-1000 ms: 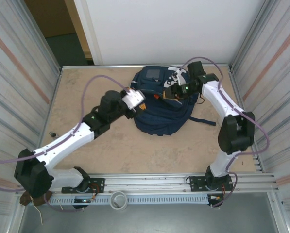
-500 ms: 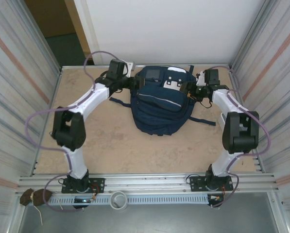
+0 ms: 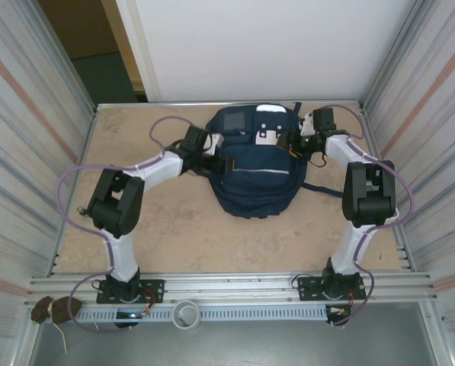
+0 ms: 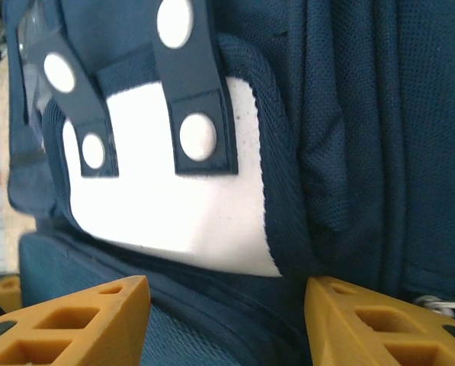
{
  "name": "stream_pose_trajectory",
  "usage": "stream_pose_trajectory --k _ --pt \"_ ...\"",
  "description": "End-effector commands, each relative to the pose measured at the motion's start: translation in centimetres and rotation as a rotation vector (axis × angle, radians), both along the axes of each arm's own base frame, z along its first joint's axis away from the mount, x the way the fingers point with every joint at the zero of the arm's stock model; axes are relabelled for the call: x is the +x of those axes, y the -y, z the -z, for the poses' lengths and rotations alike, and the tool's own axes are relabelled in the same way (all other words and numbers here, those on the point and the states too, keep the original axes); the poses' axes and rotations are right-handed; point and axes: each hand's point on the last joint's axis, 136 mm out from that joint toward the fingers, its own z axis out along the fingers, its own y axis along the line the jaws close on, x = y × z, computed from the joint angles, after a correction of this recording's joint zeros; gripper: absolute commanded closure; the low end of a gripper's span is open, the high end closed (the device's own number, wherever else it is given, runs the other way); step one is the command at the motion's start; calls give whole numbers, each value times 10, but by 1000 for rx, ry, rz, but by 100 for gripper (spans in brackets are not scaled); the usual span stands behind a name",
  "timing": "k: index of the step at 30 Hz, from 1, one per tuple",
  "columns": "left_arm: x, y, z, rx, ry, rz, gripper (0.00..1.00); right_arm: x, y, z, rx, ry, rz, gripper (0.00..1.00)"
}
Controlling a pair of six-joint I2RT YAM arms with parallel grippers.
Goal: Pack the student bag
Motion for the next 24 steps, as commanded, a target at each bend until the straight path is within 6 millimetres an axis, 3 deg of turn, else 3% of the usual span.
stream_pose_trajectory --k 1,8,13,17,21,24 --pt "-51 32 -17 -99 -11 92 40 -6 -41 -3 35 1 -158 49" --pt "-103 56 -19 -68 13 134 35 4 -119 0 26 11 -354 51" --pt "-127 56 -32 20 86 183 31 21 -168 -18 -2 65 -458 48" --pt "-135 29 -46 134 186 203 30 37 -167 -44 -59 118 -441 44" --pt "-142 -4 -73 223 366 253 29 44 -145 -84 -130 202 -386 42" --pt "-143 -14 -94 276 592 369 28 35 -123 -110 -176 241 -338 41"
